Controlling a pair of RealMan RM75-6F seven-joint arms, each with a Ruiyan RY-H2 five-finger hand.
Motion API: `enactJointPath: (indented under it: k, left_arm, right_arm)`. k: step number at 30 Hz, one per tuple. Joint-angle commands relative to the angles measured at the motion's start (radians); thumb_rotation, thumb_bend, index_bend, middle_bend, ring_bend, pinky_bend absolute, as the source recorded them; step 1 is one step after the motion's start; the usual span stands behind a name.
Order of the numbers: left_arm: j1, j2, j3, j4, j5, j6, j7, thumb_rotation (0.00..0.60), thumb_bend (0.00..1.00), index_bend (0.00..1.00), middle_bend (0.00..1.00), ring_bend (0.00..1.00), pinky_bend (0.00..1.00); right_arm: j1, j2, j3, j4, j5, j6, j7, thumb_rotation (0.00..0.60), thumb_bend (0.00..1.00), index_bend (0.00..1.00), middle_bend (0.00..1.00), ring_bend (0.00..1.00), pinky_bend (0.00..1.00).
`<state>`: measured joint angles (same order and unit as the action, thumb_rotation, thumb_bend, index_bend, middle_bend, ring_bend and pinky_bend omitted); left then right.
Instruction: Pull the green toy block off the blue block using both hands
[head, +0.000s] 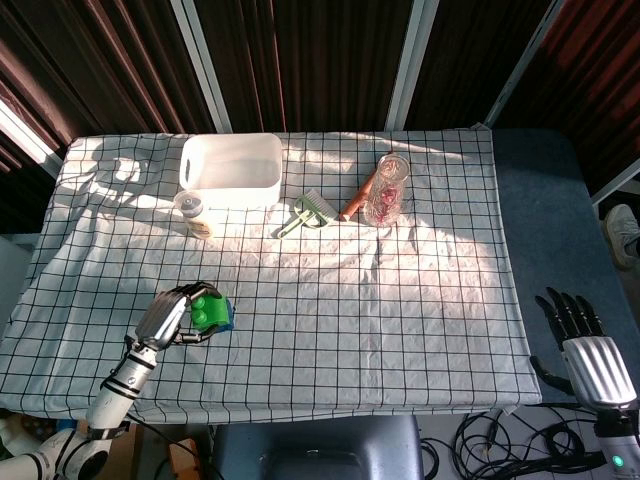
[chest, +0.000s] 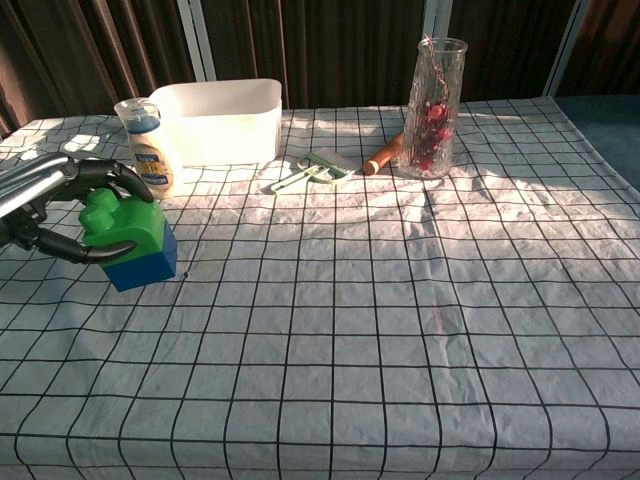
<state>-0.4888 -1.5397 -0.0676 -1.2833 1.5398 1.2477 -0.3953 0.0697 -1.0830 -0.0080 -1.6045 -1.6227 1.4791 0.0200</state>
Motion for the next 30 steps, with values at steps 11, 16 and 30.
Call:
enactJointPath:
  k: [11, 16, 30]
  left_arm:
    - [0.009, -0.026, -0.005, -0.092, 0.105, 0.135, -0.444, 0.6, 0.67, 0.72, 0.77, 0.71, 0.79]
    - [-0.026, -0.073, -0.021, -0.06, 0.114, 0.122, -0.423, 0.6, 0.68, 0.72, 0.77, 0.71, 0.79]
    - [-0.088, -0.117, -0.042, -0.013, 0.12, 0.113, -0.411, 0.6, 0.68, 0.72, 0.77, 0.7, 0.78]
  right_arm:
    - [0.448, 0.078, 0.021, -0.081, -0.136, -0.451, 0.813, 0.6, 0.22, 0.0, 0.0, 0.0, 0.0]
    - [0.623, 0.073, 0.081, -0.126, -0.047, -0.669, 0.932, 0.6, 0.22, 0.0, 0.0, 0.0, 0.0]
    - [0.917, 0.022, 0.188, -0.149, 0.134, -1.017, 0.983, 0.6, 0.22, 0.0, 0.0, 0.0, 0.0]
